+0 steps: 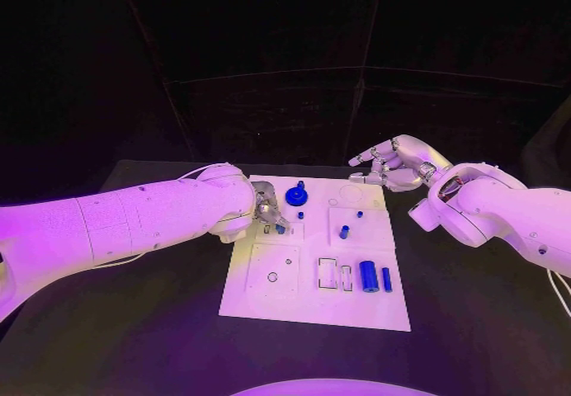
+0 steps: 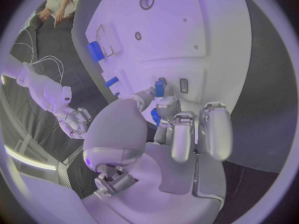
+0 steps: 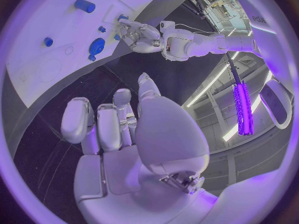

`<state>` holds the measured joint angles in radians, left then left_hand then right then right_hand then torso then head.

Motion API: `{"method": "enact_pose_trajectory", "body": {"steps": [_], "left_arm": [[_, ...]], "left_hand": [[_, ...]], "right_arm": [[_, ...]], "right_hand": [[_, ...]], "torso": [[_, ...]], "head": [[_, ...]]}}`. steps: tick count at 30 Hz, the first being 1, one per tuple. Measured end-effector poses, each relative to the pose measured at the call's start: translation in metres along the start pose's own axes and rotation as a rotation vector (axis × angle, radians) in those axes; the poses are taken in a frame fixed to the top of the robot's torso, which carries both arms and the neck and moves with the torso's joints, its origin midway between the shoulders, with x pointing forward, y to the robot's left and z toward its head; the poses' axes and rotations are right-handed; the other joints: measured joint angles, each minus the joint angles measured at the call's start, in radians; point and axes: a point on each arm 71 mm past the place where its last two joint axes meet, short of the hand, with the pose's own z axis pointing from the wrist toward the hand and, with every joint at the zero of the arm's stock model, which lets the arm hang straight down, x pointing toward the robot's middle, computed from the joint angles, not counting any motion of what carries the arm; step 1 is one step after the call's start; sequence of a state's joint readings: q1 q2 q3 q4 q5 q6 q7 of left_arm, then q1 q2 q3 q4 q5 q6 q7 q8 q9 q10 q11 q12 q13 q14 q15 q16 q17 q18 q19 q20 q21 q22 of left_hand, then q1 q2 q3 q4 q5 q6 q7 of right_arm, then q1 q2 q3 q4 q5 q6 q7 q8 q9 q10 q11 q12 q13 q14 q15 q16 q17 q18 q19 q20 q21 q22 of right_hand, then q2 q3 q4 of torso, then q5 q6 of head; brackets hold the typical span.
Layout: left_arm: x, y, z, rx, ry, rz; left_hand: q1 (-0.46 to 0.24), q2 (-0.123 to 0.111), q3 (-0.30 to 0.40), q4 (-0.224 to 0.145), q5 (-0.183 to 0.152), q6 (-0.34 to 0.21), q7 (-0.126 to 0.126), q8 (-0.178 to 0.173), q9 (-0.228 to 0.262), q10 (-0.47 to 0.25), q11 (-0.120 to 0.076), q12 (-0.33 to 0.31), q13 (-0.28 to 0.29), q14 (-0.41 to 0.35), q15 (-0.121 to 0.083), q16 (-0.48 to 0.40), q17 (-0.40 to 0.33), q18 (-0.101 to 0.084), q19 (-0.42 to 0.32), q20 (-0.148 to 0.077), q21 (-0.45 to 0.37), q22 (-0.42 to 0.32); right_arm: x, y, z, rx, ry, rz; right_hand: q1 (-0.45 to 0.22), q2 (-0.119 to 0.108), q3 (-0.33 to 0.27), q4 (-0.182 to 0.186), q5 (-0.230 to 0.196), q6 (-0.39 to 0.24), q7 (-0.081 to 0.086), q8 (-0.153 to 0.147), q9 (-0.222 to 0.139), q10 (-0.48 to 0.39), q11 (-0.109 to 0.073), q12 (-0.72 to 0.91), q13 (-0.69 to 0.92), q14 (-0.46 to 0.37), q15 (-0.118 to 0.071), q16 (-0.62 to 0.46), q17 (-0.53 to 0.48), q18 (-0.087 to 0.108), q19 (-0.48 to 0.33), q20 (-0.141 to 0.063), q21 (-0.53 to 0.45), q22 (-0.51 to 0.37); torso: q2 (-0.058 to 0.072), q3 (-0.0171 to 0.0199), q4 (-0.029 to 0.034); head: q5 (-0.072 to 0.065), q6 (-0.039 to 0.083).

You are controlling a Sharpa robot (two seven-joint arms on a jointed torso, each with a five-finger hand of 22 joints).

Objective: Assemble the parts on the task board

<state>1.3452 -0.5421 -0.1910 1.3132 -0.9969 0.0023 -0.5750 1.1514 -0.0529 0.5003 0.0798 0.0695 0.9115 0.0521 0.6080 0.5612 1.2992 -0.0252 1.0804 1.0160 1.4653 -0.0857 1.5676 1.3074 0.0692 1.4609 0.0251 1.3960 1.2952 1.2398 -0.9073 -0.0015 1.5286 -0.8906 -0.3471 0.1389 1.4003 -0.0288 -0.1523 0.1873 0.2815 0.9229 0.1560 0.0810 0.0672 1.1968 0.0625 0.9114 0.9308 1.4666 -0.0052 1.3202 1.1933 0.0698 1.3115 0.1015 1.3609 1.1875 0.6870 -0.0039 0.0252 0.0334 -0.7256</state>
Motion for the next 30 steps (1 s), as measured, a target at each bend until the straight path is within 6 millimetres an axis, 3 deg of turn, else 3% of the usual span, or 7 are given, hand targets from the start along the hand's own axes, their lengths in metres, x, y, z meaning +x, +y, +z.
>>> {"method": "enact_pose_trajectory", "body": {"steps": [30], "left_arm": [[0.0038, 0.0023, -0.0029, -0.006, -0.005, 0.042]], "left_hand": [[-0.006, -0.001, 0.02, 0.007, -0.009, -0.002, 0.002, 0.008, 0.005, 0.0, 0.0, 0.0, 0.001, 0.0, 0.0, 0.0, 0.0, 0.0, 0.0, 0.0, 0.0, 0.005]], "right_arm": [[0.0003, -0.0008, 0.001, 0.001, 0.005, 0.0]], "right_hand": [[0.0, 0.0, 0.0, 0.0, -0.005, 0.0, 0.0, 0.0, 0.0, 0.0, 0.0, 0.0, 0.0, 0.0, 0.0, 0.0, 0.0, 0.0, 0.0, 0.0, -0.004, -0.001]], "torso": [[0.0, -0.0004, -0.0003]], "head": [[-0.001, -0.005]]}}
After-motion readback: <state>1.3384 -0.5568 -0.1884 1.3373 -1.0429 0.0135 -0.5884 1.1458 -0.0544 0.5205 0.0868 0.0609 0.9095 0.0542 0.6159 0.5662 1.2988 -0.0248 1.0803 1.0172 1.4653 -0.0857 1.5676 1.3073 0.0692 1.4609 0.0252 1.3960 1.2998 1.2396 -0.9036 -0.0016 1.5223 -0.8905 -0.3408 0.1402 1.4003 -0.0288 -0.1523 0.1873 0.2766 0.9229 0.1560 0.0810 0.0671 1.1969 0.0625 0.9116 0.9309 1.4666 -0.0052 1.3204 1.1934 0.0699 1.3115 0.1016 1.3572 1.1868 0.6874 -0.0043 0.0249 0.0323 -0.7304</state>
